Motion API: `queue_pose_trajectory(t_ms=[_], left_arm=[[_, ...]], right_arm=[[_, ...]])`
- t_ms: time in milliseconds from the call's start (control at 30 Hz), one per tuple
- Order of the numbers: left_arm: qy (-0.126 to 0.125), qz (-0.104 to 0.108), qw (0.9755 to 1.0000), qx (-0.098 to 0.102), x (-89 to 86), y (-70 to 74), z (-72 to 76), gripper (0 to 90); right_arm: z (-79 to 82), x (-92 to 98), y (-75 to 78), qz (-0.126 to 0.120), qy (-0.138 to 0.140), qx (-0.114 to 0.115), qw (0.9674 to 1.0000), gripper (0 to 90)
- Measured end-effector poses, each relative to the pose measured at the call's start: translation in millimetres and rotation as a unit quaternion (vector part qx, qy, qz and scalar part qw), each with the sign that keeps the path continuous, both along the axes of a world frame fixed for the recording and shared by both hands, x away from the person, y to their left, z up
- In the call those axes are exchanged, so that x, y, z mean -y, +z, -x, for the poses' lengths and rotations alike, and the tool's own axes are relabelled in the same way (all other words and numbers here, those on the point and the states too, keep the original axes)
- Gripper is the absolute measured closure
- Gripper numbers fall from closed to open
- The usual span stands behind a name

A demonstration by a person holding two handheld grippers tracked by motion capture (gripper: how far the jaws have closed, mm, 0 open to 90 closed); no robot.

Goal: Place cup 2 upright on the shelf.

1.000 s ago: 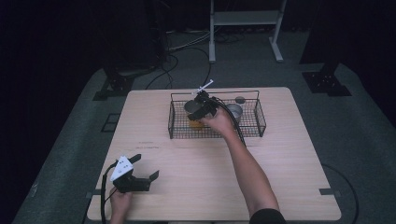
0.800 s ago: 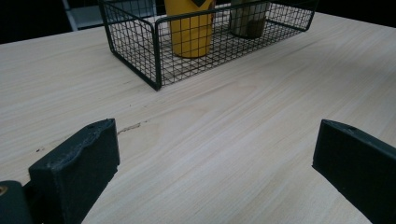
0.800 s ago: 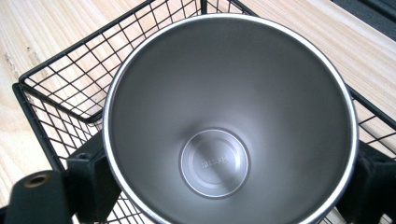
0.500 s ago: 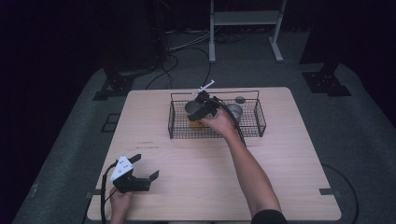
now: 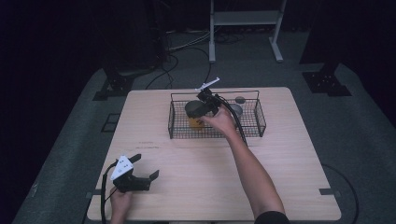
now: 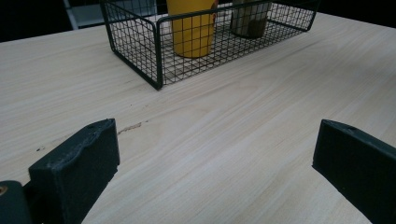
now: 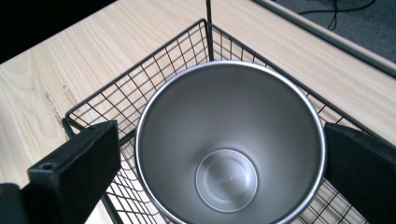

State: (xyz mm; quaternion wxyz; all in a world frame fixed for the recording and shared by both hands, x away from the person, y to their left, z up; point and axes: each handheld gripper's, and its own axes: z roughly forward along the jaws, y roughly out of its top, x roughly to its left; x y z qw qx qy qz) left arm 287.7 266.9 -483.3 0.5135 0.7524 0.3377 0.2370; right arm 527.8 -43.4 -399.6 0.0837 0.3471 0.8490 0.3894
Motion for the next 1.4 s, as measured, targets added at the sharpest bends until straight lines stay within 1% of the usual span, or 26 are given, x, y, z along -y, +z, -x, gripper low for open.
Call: queue_pose_trajectory(t_ms=[67, 133, 167, 233, 467, 567, 667, 833, 867, 1033, 1200, 1300, 1400], left_arm=[[0.000, 0.001, 1.0000, 0.000, 0.2, -0.1, 0.0, 0.0], [0.000, 0.001, 1.0000, 0.001, 0.2, -0.1, -0.2, 0.0], [0.001, 0.001, 1.0000, 0.001, 0.2, -0.1, -0.2, 0.0], [0.001, -0.001, 1.0000, 0.001, 0.2, -0.1, -0.1, 0.0], [-0.001, -0.002, 1.0000, -0.001, 0.2, 0.0, 0.2, 0.0], [-0.002, -0.003, 1.0000, 0.000, 0.4, -0.1, 0.4, 0.0], [-0.001, -0.002, 1.0000, 0.000, 0.6, -0.1, 0.5, 0.0], [-0.001, -0.002, 1.0000, -0.003, 0.8, -0.1, 0.9, 0.0], [-0.001, -0.003, 1.0000, -0.003, 0.8, -0.1, 1.0, 0.0], [-0.002, -0.004, 1.0000, -0.001, 1.0, -0.2, 1.2, 0.0], [-0.002, -0.006, 1.0000, -0.002, 1.1, -0.2, 1.2, 0.0], [-0.001, -0.006, 1.0000, -0.002, 1.2, -0.1, 1.0, 0.0], [0.000, -0.005, 1.0000, -0.001, 1.5, -0.4, 1.0, 0.0]], right_arm=[[0.9, 0.7, 2.6, -0.006, -0.001, 0.001, 1.0000, 0.0], [1.8, 2.3, 5.3, -0.008, 0.001, 0.005, 1.0000, 0.0], [2.4, 3.6, 6.9, -0.012, -0.001, 0.004, 0.9999, 0.0], [3.2, 6.0, 9.6, -0.008, -0.004, 0.010, 0.9999, 0.0], [6.0, 19.6, 18.2, -0.018, -0.012, 0.011, 0.9997, 0.0], [10.9, 28.5, 22.5, -0.027, -0.012, 0.014, 0.9995, 0.0], [16.1, 37.0, 25.8, -0.025, -0.010, 0.017, 0.9995, 0.0], [25.2, 53.2, 33.8, -0.035, -0.005, 0.019, 0.9992, 0.0], [26.8, 55.3, 35.3, -0.036, -0.005, 0.017, 0.9992, 0.0], [37.7, 68.6, 44.0, -0.037, 0.000, 0.024, 0.9990, 0.0], [46.6, 80.8, 47.0, -0.032, 0.001, 0.025, 0.9992, 0.0], [53.4, 89.6, 48.1, -0.038, 0.002, 0.024, 0.9990, 0.0], [57.8, 96.1, 47.9, -0.036, 0.002, 0.025, 0.9990, 0.0]])
